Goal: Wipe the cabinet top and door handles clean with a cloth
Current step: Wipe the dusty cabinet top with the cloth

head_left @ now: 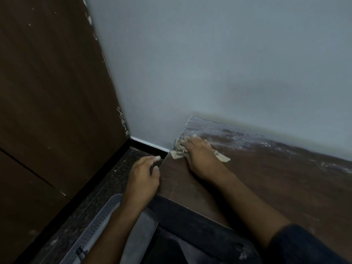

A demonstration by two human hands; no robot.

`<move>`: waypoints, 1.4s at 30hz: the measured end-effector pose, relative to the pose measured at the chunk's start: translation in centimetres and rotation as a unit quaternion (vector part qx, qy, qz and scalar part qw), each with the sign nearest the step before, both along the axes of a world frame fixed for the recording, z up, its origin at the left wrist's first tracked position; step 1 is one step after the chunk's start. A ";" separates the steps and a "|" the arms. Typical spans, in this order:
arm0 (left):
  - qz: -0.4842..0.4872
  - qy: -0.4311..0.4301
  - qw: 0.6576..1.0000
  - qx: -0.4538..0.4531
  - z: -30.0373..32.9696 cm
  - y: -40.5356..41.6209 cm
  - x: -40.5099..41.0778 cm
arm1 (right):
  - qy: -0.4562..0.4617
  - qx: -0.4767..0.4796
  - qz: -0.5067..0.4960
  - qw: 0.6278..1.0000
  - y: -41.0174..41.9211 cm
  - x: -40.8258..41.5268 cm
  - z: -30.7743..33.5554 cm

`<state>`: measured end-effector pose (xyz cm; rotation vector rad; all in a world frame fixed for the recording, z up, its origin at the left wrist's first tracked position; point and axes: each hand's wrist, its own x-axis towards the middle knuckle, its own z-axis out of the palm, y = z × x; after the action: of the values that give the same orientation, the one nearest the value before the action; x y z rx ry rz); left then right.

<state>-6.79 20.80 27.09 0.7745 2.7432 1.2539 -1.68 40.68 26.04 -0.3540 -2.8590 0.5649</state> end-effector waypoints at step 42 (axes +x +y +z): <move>-0.067 0.083 0.994 -0.029 0.4 4.9 -2.0 | 0.002 -0.016 -0.029 0.999 2.5 2.0 0.6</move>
<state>-8.81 25.73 27.49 1.0839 2.7830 1.1287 0.37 43.20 26.63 -0.4405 -2.8289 0.5989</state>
